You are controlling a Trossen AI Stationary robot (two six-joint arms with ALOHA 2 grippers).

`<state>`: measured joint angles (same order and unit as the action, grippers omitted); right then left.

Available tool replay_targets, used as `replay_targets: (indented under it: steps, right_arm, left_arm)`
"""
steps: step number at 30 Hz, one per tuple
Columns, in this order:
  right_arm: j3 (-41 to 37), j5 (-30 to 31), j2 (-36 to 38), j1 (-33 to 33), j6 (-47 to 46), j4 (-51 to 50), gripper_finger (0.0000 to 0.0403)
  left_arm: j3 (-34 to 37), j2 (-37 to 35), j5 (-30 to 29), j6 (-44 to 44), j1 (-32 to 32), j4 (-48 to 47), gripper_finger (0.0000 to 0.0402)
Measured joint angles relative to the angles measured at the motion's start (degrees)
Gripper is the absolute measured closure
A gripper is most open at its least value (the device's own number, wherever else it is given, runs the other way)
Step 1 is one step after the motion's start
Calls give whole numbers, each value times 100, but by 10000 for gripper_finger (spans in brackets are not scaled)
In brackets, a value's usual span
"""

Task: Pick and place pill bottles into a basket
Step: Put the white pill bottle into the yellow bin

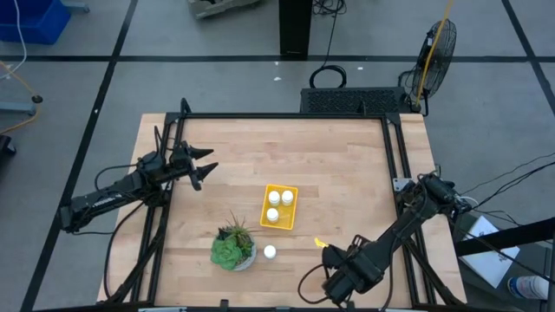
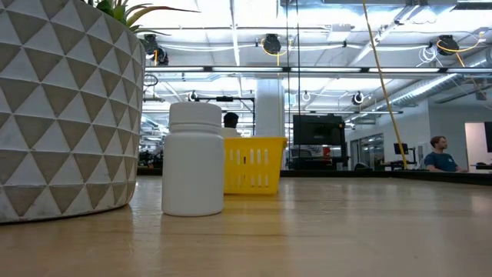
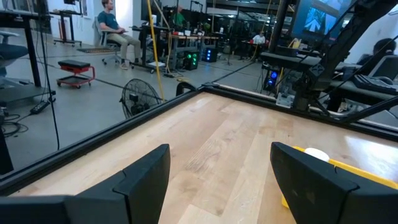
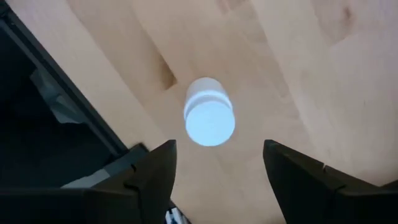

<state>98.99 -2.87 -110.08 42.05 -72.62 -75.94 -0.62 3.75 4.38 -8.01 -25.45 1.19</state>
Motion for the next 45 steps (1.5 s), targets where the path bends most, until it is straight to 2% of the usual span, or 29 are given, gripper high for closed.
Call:
replay_targets:
  steps: [5,11,17,26,36,45]
  right_arm:
    - [-272,-35,4,-12,25,101,155]
    - [-659,-475,-2,-20,28,429,153]
    - [-702,-461,0,-23,43,908,153]
    - [-735,-288,2,-23,46,1021,154]
    - [-1219,-592,7,-37,77,1521,154]
    - [-1405,-584,7,-49,129,1729,154]
  left_arm:
    - [0,0,0,2,2,0,119]
    - [0,0,0,4,2,-2,119]
    - [0,-2,-2,11,2,-1,119]
    - [0,0,-2,13,0,-1,119]
    - [0,0,-2,31,1,-2,119]
    - [0,-2,-2,17,2,-2,119]
